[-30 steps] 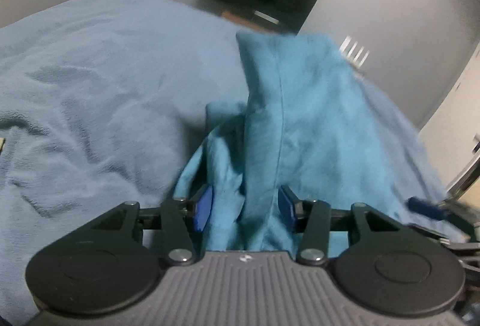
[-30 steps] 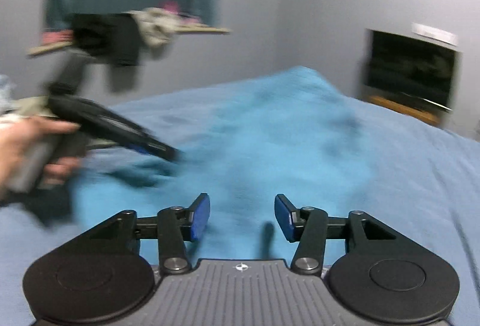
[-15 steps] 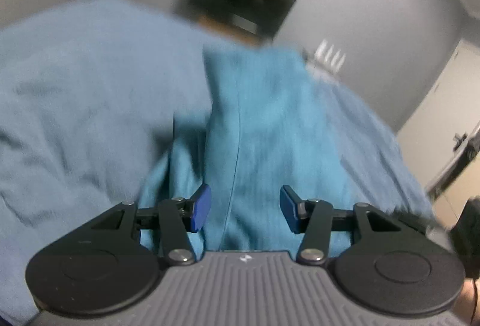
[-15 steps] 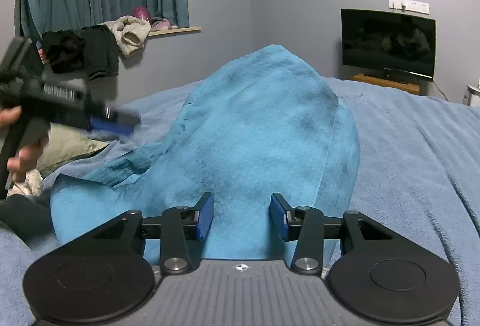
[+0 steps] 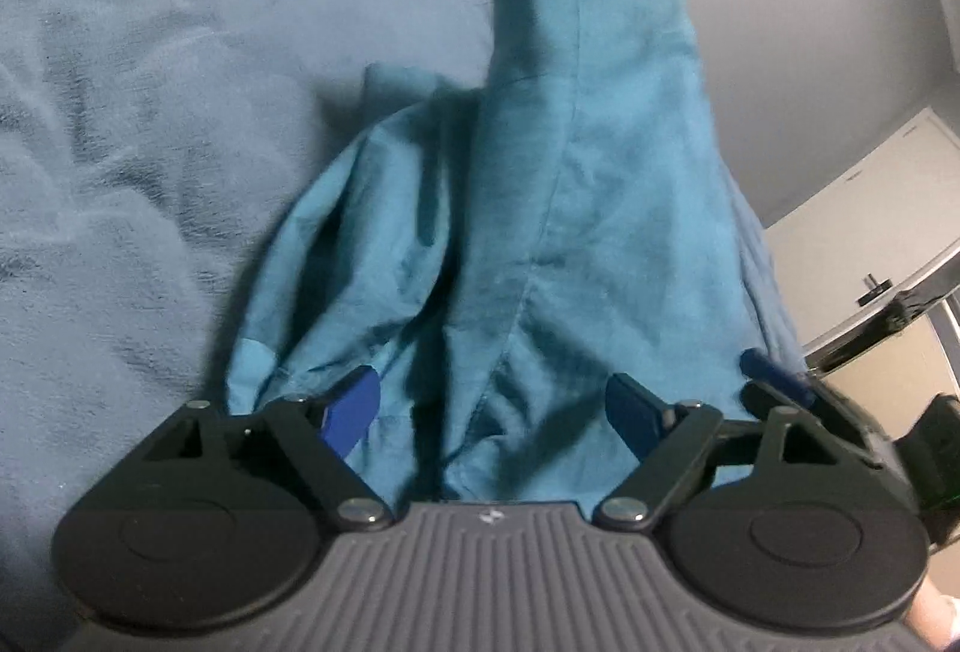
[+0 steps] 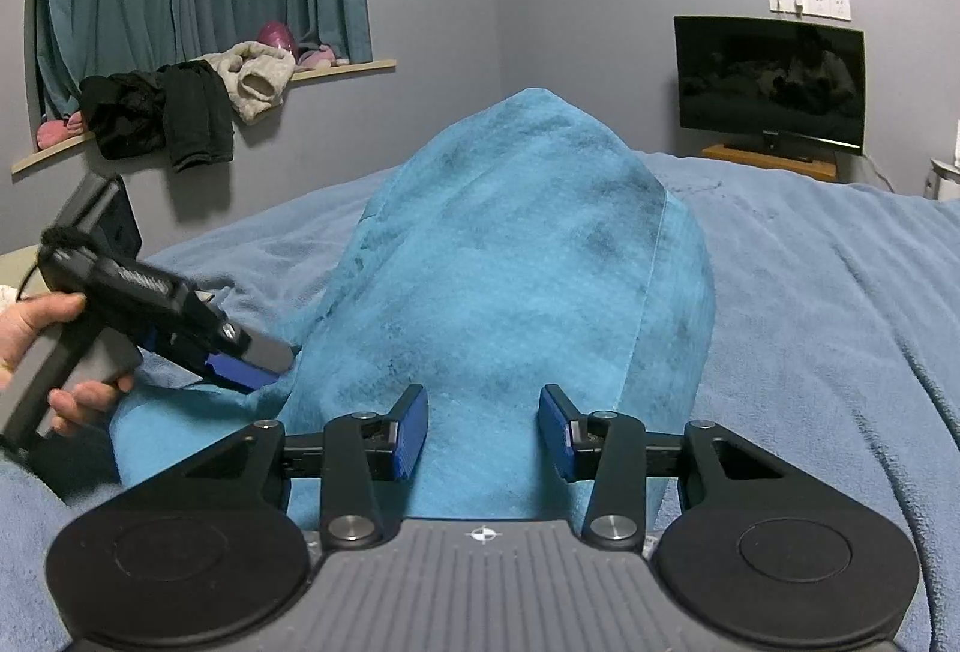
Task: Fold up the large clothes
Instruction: 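Withdraw the open right tool from the folded shirt edge, then grasp the folded teal shirt's end with the left tool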
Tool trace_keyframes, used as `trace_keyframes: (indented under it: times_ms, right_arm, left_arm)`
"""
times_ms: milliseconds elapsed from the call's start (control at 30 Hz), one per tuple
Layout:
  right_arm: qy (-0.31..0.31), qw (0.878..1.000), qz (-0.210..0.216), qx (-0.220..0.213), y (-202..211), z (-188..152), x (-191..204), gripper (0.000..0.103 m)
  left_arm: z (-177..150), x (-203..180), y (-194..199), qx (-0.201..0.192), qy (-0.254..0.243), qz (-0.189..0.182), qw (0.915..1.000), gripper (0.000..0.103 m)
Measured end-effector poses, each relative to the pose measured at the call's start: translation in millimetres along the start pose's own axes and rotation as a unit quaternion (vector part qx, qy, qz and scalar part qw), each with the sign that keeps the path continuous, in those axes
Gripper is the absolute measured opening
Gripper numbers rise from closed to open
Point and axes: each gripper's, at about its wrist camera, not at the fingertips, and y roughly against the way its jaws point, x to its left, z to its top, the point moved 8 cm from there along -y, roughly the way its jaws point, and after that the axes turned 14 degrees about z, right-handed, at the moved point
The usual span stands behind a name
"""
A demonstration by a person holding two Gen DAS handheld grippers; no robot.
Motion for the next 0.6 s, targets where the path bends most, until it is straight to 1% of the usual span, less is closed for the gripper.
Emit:
trace_keyframes:
  times_ms: [100,133,167,200,233,267,333,400,467,533,567,600]
  right_arm:
    - [0.002,1.0,-0.005,0.0,-4.2,1.3,0.8,0.045]
    - [0.001,1.0,-0.006,0.0,-4.9,1.1,0.2,0.045]
    - [0.0,1.0,-0.006,-0.001,-5.8,0.8,-0.9,0.045]
    - [-0.003,1.0,-0.007,0.0,-5.9,0.7,-2.2,0.045]
    - [-0.007,1.0,-0.008,-0.001,-5.5,1.0,-3.9,0.045]
    - [-0.01,1.0,-0.009,-0.001,-3.9,0.9,-5.4,0.046]
    - [-0.021,1.0,-0.01,-0.005,-4.6,0.7,-8.4,0.046]
    - [-0.022,1.0,-0.009,-0.006,-9.9,0.7,-8.9,0.044]
    - [-0.019,1.0,-0.005,-0.001,-23.2,1.0,-8.1,0.035]
    - [-0.007,1.0,-0.003,0.01,-41.5,1.5,-4.7,0.028]
    - [0.005,1.0,-0.005,0.017,-51.1,1.6,-2.4,0.026]
    - [0.019,1.0,-0.006,0.024,-61.5,1.9,0.5,0.026]
  left_arm:
    - [-0.9,-1.8,-2.4,-0.01,-0.008,-0.015,0.9998,0.075]
    - [-1.5,-2.7,-2.8,-0.014,-0.012,-0.014,0.9997,0.064]
    - [-2.3,-2.9,-2.4,-0.018,-0.012,-0.013,0.9997,0.045]
    - [-6.6,-2.8,4.4,-0.019,-0.007,-0.014,0.9997,0.034]
    - [-9.0,-1.8,9.2,-0.018,0.009,-0.026,0.9994,0.021]
    - [-9.9,-1.1,16.6,-0.021,0.026,-0.034,0.9988,0.015]
    - [-9.1,-5.2,32.5,-0.04,0.038,-0.055,0.997,0.006]
    - [-10.2,-12.5,50.5,-0.063,0.032,-0.062,0.9955,0.005]
    - [-14.6,-14.6,66.5,-0.082,0.027,-0.061,0.9944,0.004]
    - [-19.8,-11.7,71.5,-0.084,0.034,-0.061,0.994,0.004]
    - [-22.3,-6.8,70.2,-0.081,0.035,-0.044,0.9951,0.004]
    - [-23.2,-2.7,65.1,-0.073,0.027,-0.015,0.9968,0.004]
